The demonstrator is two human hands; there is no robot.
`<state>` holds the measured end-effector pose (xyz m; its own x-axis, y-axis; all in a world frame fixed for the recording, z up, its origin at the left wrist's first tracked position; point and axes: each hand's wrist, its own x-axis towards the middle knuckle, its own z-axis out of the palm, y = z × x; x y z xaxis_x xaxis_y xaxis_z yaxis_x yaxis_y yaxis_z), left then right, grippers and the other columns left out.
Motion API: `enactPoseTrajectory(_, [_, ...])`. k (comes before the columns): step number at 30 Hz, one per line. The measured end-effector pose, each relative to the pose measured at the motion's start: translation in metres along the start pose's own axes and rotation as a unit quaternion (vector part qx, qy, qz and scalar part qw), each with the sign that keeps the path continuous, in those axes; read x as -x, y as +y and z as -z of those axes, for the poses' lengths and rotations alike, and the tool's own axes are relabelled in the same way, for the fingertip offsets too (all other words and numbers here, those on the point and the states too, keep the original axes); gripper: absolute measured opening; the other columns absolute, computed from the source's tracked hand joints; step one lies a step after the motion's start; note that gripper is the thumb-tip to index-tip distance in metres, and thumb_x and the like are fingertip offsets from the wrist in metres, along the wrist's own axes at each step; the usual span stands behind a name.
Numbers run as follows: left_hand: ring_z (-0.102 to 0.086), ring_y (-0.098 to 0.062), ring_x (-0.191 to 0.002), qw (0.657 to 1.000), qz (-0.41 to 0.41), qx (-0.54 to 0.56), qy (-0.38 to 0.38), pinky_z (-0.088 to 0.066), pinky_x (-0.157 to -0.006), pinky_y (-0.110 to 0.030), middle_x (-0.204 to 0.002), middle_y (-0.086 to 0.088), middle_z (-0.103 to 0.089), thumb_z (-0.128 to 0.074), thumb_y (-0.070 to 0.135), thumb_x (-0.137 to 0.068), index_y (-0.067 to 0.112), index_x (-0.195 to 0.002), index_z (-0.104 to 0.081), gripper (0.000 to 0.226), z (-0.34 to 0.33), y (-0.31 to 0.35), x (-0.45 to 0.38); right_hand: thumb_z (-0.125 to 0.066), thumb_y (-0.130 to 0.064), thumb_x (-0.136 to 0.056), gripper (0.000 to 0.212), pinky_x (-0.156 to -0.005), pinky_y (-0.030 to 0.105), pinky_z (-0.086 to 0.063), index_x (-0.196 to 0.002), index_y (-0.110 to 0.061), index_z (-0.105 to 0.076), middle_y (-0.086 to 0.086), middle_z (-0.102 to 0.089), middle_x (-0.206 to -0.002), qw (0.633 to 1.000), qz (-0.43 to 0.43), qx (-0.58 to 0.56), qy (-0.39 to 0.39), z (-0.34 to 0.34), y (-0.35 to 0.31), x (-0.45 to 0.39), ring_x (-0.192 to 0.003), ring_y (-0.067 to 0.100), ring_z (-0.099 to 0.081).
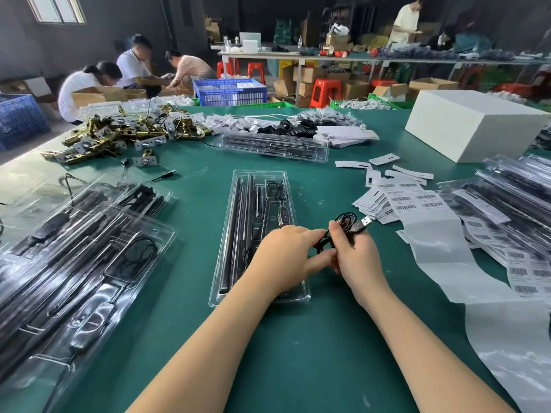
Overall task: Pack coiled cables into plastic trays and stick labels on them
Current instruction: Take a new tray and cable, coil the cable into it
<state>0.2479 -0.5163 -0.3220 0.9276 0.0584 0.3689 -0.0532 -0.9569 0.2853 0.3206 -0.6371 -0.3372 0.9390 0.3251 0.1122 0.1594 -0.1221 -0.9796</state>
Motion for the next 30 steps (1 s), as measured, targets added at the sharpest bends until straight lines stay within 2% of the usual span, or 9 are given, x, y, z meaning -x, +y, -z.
enactPoseTrajectory(4, [-0.059,-0.021,-0.088,0.998,0.001,-0.051,-0.024,-0.045,-0.076,-0.035,-0.09,0.002,-0.067,-0.044,0.06,-0.091,0.024,-0.111,-0.06,0.044,0.002,-0.003,-0.004,-0.052,-0.04,-0.097,0.034,-0.041,0.021,-0.037,-0.077,-0.013,-0.054,-0.004,-0.05,-0.051,0.999,0.006,0.038,-0.017,0.002,-0.001,0.0,-0.038,0.008,-0.044])
enactPoseTrajectory(8, [-0.061,-0.022,-0.082,0.999,0.021,-0.023,0.01,-0.04,-0.069,-0.032,-0.082,0.003,-0.067,-0.047,0.045,-0.095,0.027,-0.102,-0.065,0.027,0.0,0.001,-0.003,-0.046,-0.036,-0.1,0.027,-0.052,0.017,-0.036,-0.091,-0.019,-0.065,-0.013,-0.051,-0.058,0.997,0.001,0.012,-0.07,0.001,-0.003,0.0,-0.05,0.002,-0.046])
enactPoseTrajectory(11, [-0.061,-0.021,-0.08,0.997,0.053,0.036,0.031,-0.046,-0.073,-0.034,-0.082,0.004,-0.069,-0.051,0.034,-0.094,0.027,-0.102,-0.068,0.02,0.0,0.002,-0.001,-0.052,-0.024,-0.099,0.017,-0.047,0.014,-0.037,-0.108,-0.018,-0.065,-0.016,-0.053,-0.052,0.995,0.001,-0.049,-0.091,0.001,-0.003,0.0,-0.046,0.002,-0.046])
enactPoseTrajectory(15, [-0.064,-0.015,-0.075,0.968,0.129,0.209,0.057,-0.053,-0.071,-0.035,-0.082,0.008,-0.073,-0.059,0.027,-0.092,0.028,-0.102,-0.073,0.018,0.001,-0.002,-0.001,-0.073,-0.014,-0.085,0.008,-0.048,0.008,-0.038,-0.09,-0.019,-0.071,-0.017,-0.062,-0.056,0.994,0.043,-0.098,-0.018,-0.001,-0.004,0.004,-0.046,-0.003,-0.051])
enactPoseTrajectory(18, [-0.064,-0.014,-0.073,0.968,0.12,0.214,0.048,-0.053,-0.069,-0.035,-0.08,0.008,-0.073,-0.059,0.028,-0.092,0.03,-0.102,-0.074,0.018,0.001,-0.003,0.0,-0.076,-0.02,-0.082,0.013,-0.05,0.008,-0.04,-0.072,-0.022,-0.07,-0.016,-0.064,-0.055,0.995,0.04,-0.092,0.025,-0.006,-0.002,0.005,-0.048,-0.004,-0.051])
enactPoseTrajectory(22, [-0.058,-0.018,-0.067,0.978,0.101,0.181,0.005,-0.051,-0.066,-0.038,-0.078,0.002,-0.07,-0.056,0.027,-0.093,0.026,-0.098,-0.073,0.018,0.006,-0.004,0.0,-0.07,-0.024,-0.088,0.009,-0.049,0.014,-0.044,-0.08,-0.026,-0.072,-0.011,-0.067,-0.061,0.998,0.031,-0.06,0.002,-0.006,-0.001,0.005,-0.051,0.002,-0.053])
enactPoseTrajectory(25, [-0.059,-0.019,-0.1,0.988,0.072,0.111,-0.076,-0.046,-0.093,-0.035,-0.109,-0.004,-0.068,-0.056,0.033,-0.094,0.02,-0.113,-0.07,0.027,0.018,-0.006,-0.003,-0.069,-0.026,-0.089,0.015,-0.046,0.017,-0.039,-0.076,-0.019,-0.072,-0.006,-0.061,-0.056,0.998,0.004,-0.058,-0.018,-0.003,0.0,0.003,-0.046,0.008,-0.045])
enactPoseTrajectory(27, [-0.041,-0.022,-0.133,0.983,0.098,0.048,-0.145,-0.03,-0.112,-0.034,-0.144,-0.007,-0.047,-0.055,0.047,-0.093,0.019,-0.134,-0.056,0.05,0.03,-0.009,-0.003,-0.069,-0.025,-0.088,0.016,-0.047,0.017,-0.04,-0.077,-0.015,-0.072,-0.005,-0.062,-0.058,0.996,-0.024,-0.083,-0.027,-0.001,0.0,-0.001,-0.046,0.007,-0.045])
enactPoseTrajectory(30, [-0.03,-0.026,-0.14,0.97,0.126,-0.053,-0.201,-0.028,-0.114,-0.045,-0.153,-0.004,-0.033,-0.053,0.064,-0.085,0.026,-0.142,-0.044,0.07,0.047,-0.017,0.007,-0.07,-0.026,-0.088,0.015,-0.048,0.016,-0.042,-0.081,-0.013,-0.072,-0.011,-0.062,-0.057,0.99,-0.068,-0.115,-0.047,0.001,0.001,-0.005,-0.047,0.003,-0.046])
